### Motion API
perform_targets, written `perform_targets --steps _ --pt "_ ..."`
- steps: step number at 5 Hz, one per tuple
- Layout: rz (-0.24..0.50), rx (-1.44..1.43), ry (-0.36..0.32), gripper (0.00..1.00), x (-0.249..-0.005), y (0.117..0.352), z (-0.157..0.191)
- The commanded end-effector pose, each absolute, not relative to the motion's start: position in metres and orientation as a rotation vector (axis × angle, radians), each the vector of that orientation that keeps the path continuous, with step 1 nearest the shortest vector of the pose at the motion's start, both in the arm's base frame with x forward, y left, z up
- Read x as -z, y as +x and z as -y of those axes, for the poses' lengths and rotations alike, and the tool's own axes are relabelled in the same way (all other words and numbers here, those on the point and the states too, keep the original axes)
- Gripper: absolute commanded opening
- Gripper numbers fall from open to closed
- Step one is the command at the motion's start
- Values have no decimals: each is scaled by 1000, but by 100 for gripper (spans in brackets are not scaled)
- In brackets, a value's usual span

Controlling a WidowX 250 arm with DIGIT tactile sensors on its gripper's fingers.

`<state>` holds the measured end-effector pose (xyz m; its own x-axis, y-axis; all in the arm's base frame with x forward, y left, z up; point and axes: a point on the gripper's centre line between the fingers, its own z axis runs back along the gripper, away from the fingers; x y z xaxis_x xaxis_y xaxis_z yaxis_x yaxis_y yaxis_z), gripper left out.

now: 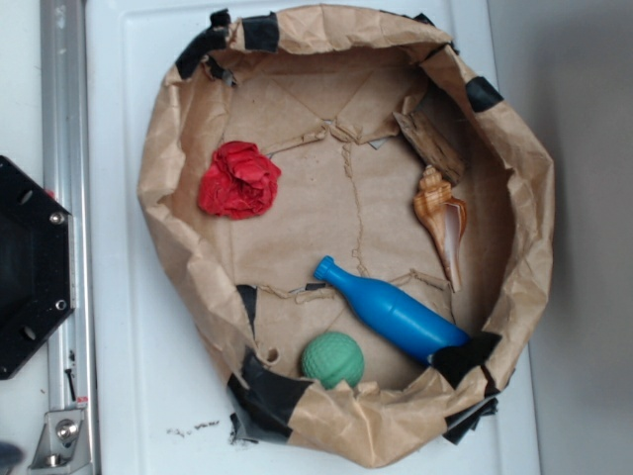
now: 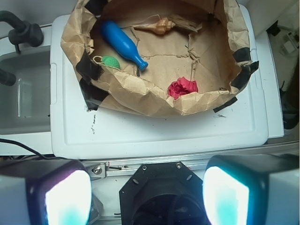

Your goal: Grab the blue bottle.

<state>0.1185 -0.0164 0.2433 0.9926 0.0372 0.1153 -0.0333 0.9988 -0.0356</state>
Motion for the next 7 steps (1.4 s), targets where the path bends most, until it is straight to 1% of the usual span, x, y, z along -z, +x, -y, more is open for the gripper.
perform_targets --steps 1,2,3,4,5,6,7 --pt "116 -35 -34 100 -243 118 16" --pt "217 204 -112 100 -206 164 17" --pt "232 265 -110 100 -188 200 6" --pt "236 289 -64 100 -170 227 -1" --pt "217 281 -65 100 -144 244 -4" --pt "225 240 -88 100 -122 257 -11" --pt "340 203 -128 100 -103 288 -1"
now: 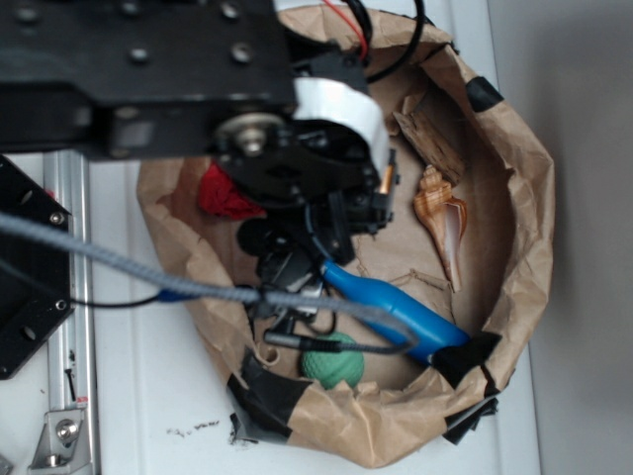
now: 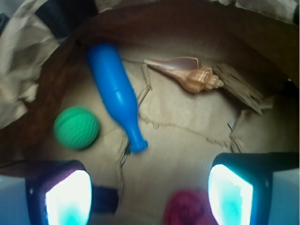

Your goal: Grab the blue bottle.

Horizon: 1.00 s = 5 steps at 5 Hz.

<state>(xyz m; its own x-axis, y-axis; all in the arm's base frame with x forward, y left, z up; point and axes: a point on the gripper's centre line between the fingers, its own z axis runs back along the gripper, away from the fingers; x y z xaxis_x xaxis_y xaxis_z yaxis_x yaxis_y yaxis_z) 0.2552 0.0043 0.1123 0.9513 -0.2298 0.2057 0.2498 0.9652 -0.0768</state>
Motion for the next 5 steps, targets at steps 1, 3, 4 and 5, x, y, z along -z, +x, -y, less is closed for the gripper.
perform_targets --steps 1,3,4,5 --pt "357 194 -143 100 -85 308 30" --pt "220 322 -156 100 -38 296 94" --pt "230 270 -80 0 -49 290 88" --pt "235 138 -42 0 -97 283 44"
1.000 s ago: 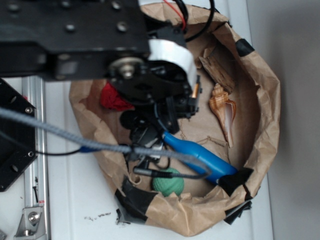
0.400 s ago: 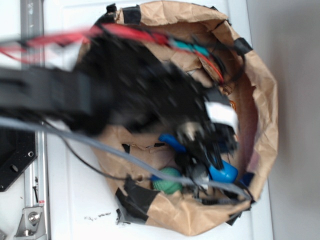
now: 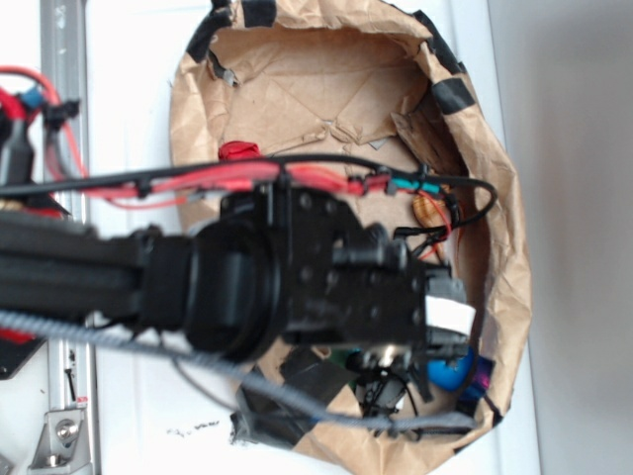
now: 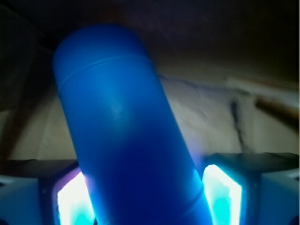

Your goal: Grab the blue bottle.

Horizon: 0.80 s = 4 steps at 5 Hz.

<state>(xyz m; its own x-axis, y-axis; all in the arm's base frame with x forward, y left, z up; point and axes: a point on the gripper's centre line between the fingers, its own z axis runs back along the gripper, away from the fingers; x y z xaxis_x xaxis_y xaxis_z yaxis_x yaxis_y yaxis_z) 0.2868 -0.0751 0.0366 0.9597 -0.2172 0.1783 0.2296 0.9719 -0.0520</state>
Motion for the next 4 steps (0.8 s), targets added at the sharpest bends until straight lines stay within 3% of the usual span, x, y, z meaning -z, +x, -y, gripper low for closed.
perform_targets --steps 1,2,3,4 --pt "121 85 64 0 -150 259 17" --pt "33 -158 94 0 -193 230 2" --pt "31 -269 13 0 -196 224 2" --pt "7 -292 -5 0 -189 225 0"
